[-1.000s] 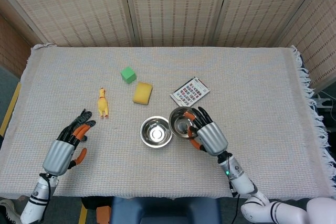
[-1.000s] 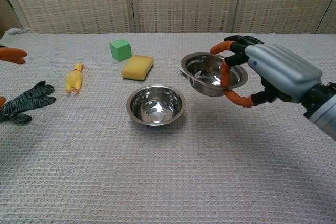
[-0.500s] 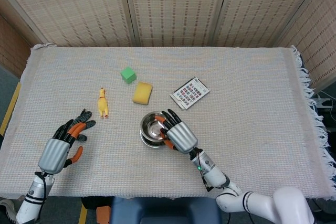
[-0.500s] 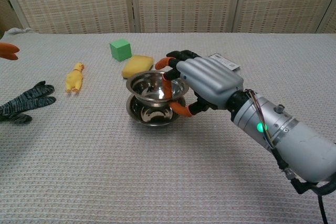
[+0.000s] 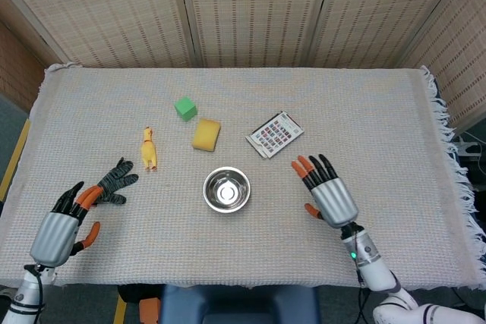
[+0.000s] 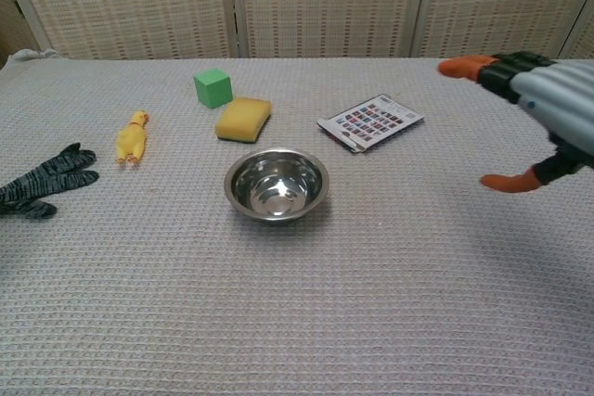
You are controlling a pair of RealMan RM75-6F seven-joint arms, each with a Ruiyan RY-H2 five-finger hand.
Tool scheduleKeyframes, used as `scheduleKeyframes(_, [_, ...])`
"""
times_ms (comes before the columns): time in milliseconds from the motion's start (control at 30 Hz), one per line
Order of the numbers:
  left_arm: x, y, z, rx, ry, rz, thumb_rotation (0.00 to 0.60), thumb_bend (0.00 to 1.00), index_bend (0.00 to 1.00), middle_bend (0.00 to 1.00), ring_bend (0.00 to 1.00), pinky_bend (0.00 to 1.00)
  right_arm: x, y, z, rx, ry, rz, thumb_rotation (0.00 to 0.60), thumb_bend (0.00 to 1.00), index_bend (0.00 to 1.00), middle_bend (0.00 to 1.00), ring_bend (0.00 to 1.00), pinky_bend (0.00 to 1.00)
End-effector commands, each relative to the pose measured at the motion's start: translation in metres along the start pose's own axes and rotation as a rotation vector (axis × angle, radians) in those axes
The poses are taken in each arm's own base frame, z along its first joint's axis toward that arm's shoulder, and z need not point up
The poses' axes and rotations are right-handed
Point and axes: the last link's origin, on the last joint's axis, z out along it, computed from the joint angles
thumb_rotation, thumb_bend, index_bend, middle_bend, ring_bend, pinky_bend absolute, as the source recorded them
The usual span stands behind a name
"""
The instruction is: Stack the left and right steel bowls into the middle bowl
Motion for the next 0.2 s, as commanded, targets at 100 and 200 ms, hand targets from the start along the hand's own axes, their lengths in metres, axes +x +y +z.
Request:
scheduleKeyframes(100, [0.024,-0.011,-0.04,0.082,-0.037,0.01,0.6,0.44,0.08,0.08,0.0,0.14,0.048,0.079,-0.129,-0.393,0.042,-0.113,0.6,0.09,0.0,0.0,0.0,0.0])
scheduleKeyframes(200, [0.027,-0.011,-0.039,0.115,-0.044,-0.008,0.6,0.44,0.07,0.08,0.0,0.14,0.052,0.089,-0.143,-0.422,0.003,-0.096,0.6,0.09,0.0,0.0,0.0,0.0])
